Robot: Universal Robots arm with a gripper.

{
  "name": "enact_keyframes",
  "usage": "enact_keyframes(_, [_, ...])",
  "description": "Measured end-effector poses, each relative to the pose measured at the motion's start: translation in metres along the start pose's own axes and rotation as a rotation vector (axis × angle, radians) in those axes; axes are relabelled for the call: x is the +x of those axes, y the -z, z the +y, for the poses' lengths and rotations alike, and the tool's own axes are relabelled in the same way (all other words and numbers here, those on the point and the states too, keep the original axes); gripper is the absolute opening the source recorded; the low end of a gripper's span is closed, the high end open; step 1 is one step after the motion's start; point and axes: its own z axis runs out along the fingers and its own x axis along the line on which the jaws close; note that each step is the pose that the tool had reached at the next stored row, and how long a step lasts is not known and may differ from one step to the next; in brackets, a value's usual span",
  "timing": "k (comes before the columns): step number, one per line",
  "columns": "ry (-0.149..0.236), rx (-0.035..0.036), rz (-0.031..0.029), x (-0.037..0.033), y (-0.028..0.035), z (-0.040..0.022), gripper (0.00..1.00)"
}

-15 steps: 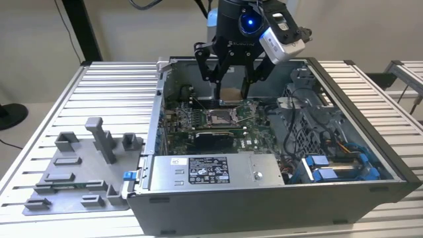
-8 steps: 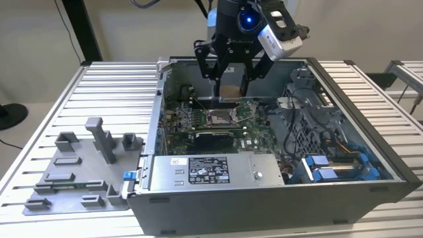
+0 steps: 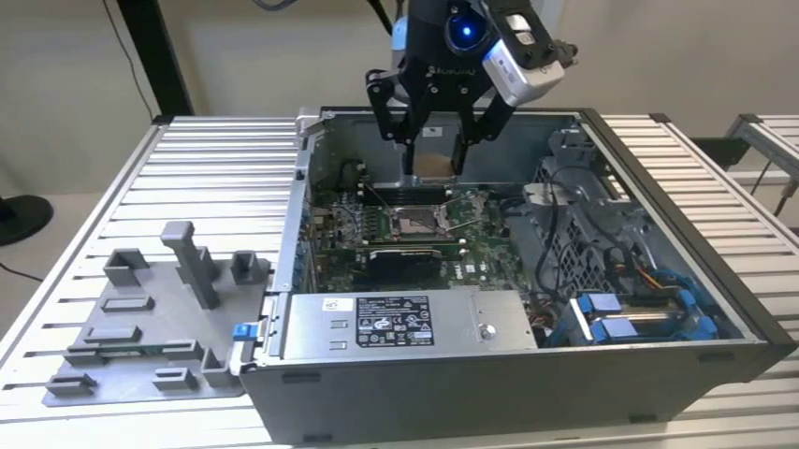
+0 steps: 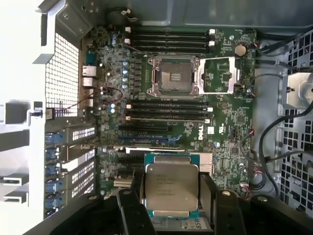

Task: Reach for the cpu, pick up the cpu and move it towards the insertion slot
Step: 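Pick up the cpu and move it towards the insertion slot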

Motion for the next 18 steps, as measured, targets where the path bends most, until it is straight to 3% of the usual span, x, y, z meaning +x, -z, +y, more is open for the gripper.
enact_keyframes(18, [0.0,0.0,0.0,-0.0002,-0.0011,0.0295,0.0])
